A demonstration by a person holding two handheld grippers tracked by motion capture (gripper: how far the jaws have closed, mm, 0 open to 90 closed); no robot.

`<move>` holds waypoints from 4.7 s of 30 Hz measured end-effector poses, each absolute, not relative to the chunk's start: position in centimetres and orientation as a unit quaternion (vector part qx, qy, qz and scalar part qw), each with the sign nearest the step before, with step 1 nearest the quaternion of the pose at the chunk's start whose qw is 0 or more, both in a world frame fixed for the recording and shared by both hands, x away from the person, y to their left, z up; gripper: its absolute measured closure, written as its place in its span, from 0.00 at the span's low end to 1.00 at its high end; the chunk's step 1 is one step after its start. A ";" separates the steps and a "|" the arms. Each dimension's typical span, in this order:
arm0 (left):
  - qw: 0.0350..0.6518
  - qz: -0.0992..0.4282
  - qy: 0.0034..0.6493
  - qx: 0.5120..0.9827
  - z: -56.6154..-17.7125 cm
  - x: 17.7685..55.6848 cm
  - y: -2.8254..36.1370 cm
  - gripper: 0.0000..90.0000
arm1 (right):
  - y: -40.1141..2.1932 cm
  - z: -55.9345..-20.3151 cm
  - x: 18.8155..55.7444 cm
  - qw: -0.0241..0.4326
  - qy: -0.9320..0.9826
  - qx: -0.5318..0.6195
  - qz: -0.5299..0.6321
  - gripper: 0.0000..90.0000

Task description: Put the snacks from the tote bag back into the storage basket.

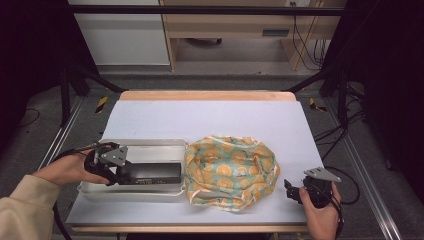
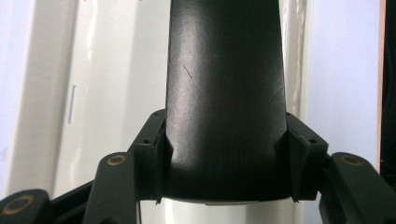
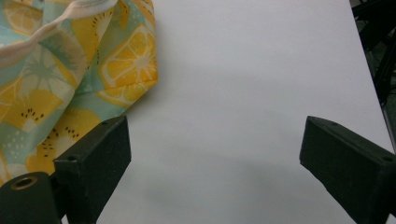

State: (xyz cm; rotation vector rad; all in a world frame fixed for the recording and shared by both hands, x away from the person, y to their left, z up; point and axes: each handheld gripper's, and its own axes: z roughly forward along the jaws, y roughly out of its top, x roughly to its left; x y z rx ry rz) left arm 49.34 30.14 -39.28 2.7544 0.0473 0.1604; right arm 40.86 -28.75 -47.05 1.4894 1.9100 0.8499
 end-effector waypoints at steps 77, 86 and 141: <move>0.214 0.054 0.070 0.973 -39.7 50.5 29.7 0.14 | -28.1 -47.6 41.1 0.266 0.735 0.545 0.304 0.09; 0.233 0.078 0.099 0.964 -38.3 49.9 28.7 0.08 | -28.1 -47.5 41.0 0.267 0.734 0.544 0.307 0.09; 0.361 0.170 0.301 0.866 -38.2 48.2 27.5 0.08 | -28.0 -47.3 41.0 0.269 0.735 0.537 0.314 0.09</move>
